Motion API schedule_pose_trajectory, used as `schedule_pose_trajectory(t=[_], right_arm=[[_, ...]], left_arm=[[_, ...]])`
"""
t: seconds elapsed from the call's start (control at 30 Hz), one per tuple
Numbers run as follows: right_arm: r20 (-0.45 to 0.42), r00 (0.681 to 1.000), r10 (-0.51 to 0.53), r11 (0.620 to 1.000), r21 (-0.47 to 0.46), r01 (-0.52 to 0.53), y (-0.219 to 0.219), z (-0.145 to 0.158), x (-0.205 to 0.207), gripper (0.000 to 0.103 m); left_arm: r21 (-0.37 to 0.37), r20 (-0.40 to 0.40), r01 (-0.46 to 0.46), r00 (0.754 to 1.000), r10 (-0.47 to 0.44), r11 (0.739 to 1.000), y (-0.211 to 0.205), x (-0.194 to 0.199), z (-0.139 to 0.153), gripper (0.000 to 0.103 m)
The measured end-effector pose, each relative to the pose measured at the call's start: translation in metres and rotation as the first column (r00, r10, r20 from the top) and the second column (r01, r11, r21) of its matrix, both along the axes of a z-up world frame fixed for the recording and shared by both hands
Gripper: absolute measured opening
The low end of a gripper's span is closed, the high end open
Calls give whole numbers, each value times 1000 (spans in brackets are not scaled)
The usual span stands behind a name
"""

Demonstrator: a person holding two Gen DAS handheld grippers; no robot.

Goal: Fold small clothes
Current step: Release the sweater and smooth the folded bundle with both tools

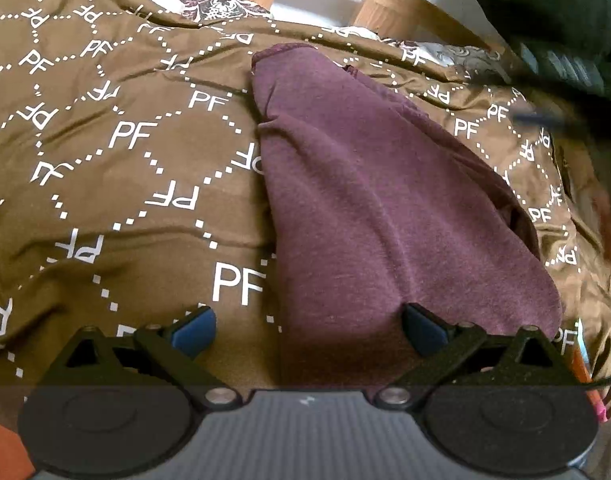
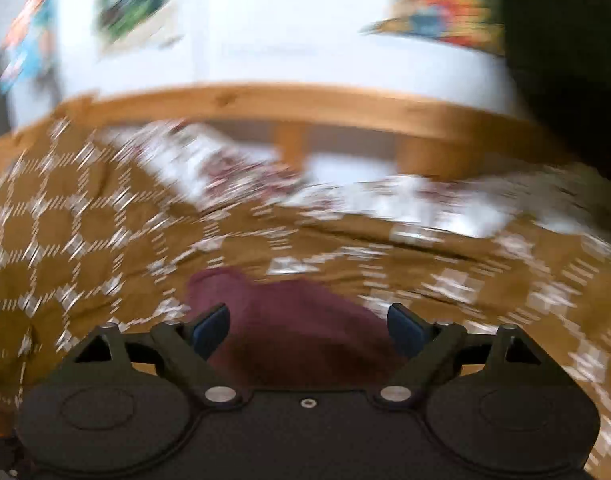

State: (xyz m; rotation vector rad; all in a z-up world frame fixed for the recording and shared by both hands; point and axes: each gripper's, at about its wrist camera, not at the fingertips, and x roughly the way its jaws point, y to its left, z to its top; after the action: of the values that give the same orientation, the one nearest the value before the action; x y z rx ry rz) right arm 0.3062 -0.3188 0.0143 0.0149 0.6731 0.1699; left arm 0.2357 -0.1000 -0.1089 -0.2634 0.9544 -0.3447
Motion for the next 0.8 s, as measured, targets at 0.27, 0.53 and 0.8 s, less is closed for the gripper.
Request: schedule_pose_trajectory(t=[0.27, 0.53, 0.8], right_arm=[[-162, 951, -263, 891, 337, 304, -81, -66, -67, 59], [-32, 967, -252, 930, 268, 251, -69, -58, -64, 16], [-141, 940, -310, 884, 320, 340, -94, -78, -65, 32]], left_arm=[[-150, 41, -12, 999, 18, 989, 15, -8, 3, 98], [-94, 64, 29, 998, -23, 995, 4, -11, 4, 98], [-77, 44, 27, 999, -24, 997, 4, -10, -1, 102]])
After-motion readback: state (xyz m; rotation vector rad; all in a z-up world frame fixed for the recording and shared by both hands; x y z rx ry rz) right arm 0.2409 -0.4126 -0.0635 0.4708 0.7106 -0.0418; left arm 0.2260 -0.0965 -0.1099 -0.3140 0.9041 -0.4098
